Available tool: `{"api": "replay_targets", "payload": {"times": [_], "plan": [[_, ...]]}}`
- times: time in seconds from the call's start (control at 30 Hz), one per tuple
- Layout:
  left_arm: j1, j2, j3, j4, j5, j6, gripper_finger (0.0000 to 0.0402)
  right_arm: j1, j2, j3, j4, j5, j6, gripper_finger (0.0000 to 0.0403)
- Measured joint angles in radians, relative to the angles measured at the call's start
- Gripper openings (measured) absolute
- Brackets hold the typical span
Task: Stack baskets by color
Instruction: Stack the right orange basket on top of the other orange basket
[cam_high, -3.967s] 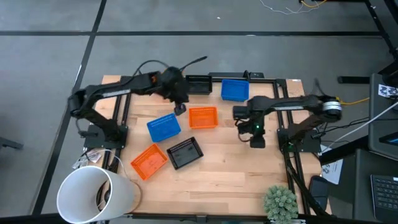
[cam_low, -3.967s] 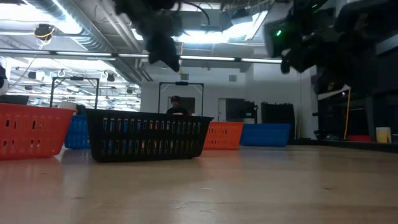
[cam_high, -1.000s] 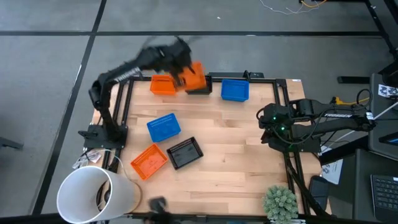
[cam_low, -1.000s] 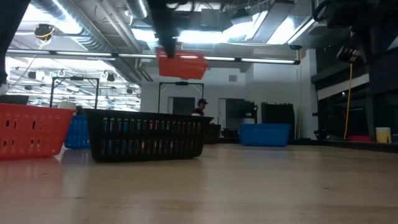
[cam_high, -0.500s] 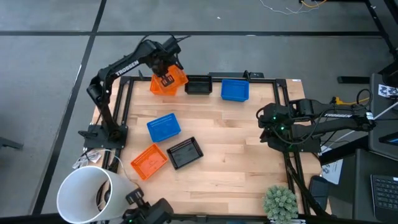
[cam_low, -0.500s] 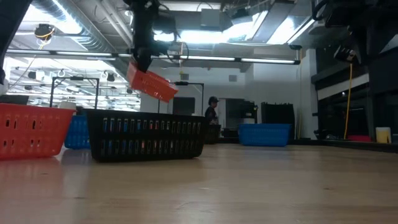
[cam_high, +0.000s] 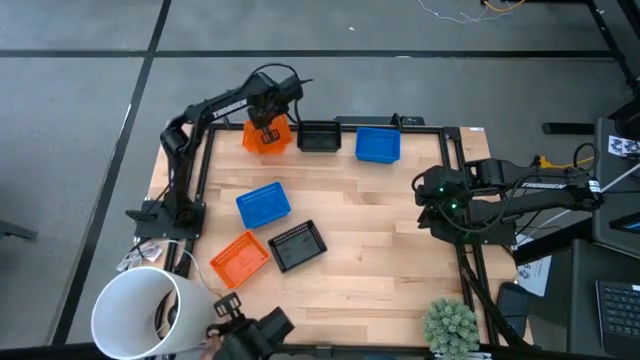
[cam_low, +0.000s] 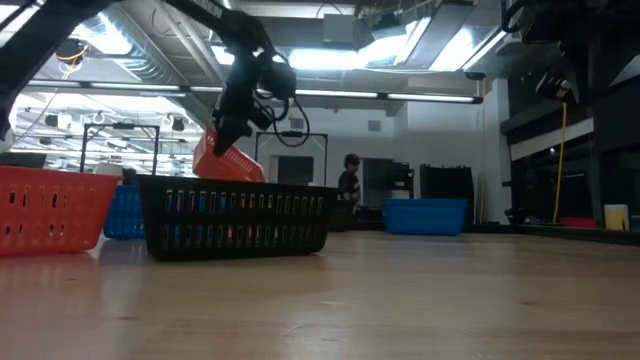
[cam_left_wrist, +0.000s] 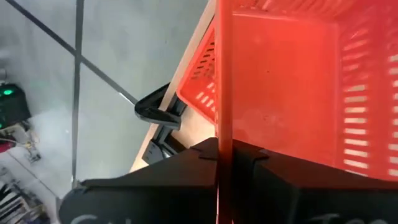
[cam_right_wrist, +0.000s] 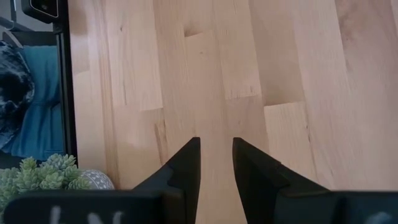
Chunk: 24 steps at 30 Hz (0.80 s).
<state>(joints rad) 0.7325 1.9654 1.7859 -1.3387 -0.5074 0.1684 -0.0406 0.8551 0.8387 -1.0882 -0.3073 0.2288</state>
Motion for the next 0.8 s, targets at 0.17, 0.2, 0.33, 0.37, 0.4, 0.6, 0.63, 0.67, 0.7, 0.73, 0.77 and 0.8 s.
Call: {"api": "replay_targets", "payload": {"times": [0.17, 0.2, 0.33, 0.37, 0.4, 0.6, 0.63, 0.67, 0.7, 0.73, 0.77, 0.8], "plan": [[0.008, 0.031, 0.000, 0.000, 0.001, 0.041, 0.0001, 0.000, 0.000, 0.000, 0.000, 0.000, -0.001, 0.0092], [0.007, 0.031, 0.000, 0.000, 0.001, 0.046, 0.0002, 0.000, 0.000, 0.000, 0.000, 0.000, -0.002, 0.0092], [0.007, 0.032, 0.000, -0.005, 0.051, 0.047, 0.0010, 0.000, 0.000, 0.000, 0.000, 0.001, -0.005, 0.0092], [0.007, 0.032, 0.000, -0.008, 0.078, 0.044, 0.0012, 0.000, 0.000, 0.000, 0.000, 0.001, -0.006, 0.0092], [0.007, 0.032, 0.000, -0.012, 0.104, 0.043, 0.0015, 0.000, 0.000, 0.000, 0.000, 0.001, -0.008, 0.0092], [0.007, 0.032, 0.000, -0.011, 0.130, 0.013, 0.0037, 0.000, 0.000, 0.000, 0.000, 0.001, -0.028, 0.0092], [0.007, 0.032, 0.000, -0.011, 0.130, 0.007, 0.0041, 0.000, 0.000, 0.000, 0.000, 0.001, -0.028, 0.0092], [0.007, 0.032, 0.000, -0.011, 0.130, 0.001, 0.0045, 0.000, 0.000, 0.000, 0.000, 0.001, -0.028, 0.0092], [0.007, 0.032, 0.000, -0.011, 0.130, -0.002, 0.0048, 0.000, 0.000, 0.000, 0.000, 0.001, -0.028, 0.0092], [0.008, 0.032, 0.000, -0.011, 0.130, -0.002, 0.0050, 0.000, 0.000, 0.000, 0.000, 0.001, -0.028, 0.0092], [0.008, 0.032, 0.000, -0.012, 0.131, -0.002, 0.0052, 0.000, 0.000, 0.000, 0.000, 0.001, -0.028, 0.0092], [0.008, 0.031, 0.000, -0.013, 0.131, -0.002, 0.0053, 0.000, 0.000, 0.000, 0.000, 0.001, -0.028, 0.0092]]}}
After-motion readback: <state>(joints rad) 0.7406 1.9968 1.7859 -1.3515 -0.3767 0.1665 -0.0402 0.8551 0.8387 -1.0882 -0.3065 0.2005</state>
